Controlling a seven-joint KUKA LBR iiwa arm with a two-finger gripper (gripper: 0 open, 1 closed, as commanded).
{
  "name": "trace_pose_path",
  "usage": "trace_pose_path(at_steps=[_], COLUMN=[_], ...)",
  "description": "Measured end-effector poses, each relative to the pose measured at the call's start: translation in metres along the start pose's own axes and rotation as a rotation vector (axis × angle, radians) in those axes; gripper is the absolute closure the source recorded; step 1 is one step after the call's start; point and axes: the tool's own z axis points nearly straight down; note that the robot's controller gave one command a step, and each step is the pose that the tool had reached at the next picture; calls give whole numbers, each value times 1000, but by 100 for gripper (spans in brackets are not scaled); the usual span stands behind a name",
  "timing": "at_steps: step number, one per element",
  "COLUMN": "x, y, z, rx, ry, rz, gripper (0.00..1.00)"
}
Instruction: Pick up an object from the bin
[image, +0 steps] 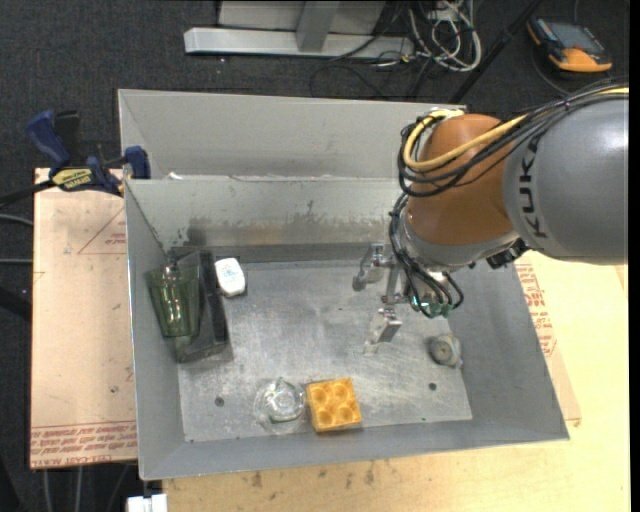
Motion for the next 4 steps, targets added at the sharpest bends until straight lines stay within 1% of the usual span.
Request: trace_pose_path(at_steps=[1, 2, 3, 4], x=[-2, 4, 20, 24], y=[0, 2, 16, 22], z=[-3, 8, 63, 88], rx=[0, 1, 1, 2], ry=[-7, -14, -10, -12], rz=[0, -44, -286, -359], gripper=[0, 0, 0, 0])
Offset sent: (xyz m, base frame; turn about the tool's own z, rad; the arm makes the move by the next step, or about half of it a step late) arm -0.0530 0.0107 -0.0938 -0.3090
